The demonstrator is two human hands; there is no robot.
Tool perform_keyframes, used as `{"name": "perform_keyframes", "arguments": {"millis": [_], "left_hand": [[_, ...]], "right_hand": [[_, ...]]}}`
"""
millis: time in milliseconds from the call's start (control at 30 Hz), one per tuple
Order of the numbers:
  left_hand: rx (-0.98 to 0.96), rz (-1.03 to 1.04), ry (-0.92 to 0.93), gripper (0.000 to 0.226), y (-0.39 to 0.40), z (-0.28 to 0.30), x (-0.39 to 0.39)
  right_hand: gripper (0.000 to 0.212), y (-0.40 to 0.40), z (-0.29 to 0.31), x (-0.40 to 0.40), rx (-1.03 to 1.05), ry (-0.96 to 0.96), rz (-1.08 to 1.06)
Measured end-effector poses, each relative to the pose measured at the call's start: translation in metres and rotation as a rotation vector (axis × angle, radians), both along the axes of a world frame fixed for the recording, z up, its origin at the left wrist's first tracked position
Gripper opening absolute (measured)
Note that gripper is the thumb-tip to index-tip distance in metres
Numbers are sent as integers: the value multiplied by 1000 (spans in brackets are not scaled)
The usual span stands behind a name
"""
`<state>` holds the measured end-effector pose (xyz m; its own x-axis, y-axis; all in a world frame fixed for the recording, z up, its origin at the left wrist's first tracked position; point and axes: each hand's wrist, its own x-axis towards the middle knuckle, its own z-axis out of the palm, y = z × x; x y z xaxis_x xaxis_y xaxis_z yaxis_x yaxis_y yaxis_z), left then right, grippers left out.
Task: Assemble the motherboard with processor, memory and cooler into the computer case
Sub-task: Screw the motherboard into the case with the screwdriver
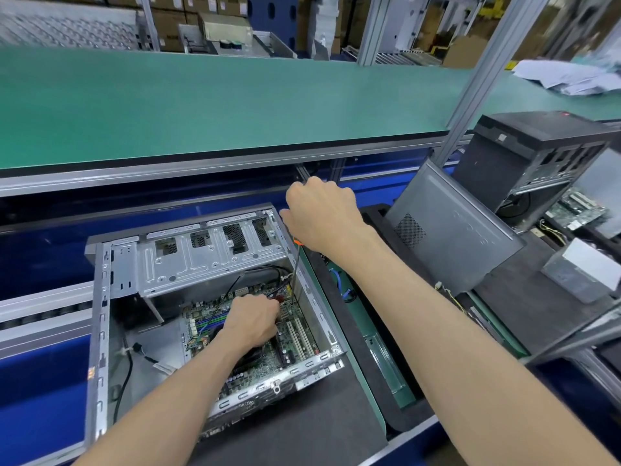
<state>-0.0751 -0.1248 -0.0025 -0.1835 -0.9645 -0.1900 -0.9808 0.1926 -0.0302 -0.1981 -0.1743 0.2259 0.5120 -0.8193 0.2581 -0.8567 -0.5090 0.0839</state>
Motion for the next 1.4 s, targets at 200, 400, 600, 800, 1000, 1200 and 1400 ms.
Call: {"name": "perform_keyframes", "arguments": {"millis": [200, 400, 600, 800, 1000, 1200, 1400], "left_hand": [[15, 7, -6, 29, 1, 5, -1], [21, 20, 2, 31, 2, 8, -2], [27, 27, -10, 21, 2, 10, -3], [18, 28, 1, 36, 2, 8, -2], [5, 17, 2, 38, 2, 6, -3], [0, 14, -5, 38, 0, 1, -2], [-8, 19, 3, 36, -1, 0, -2]], "right_hand": [[26, 3, 6, -1, 250, -71, 119], [39, -1, -1, 8, 31, -11, 23], [21, -2, 8, 2, 231, -53, 118], [37, -4, 2, 7, 61, 12, 27], [25, -3, 7, 8, 229, -39, 121], [35, -8, 3, 12, 82, 2, 28], [15, -8, 8, 8, 191, -26, 103]]}}
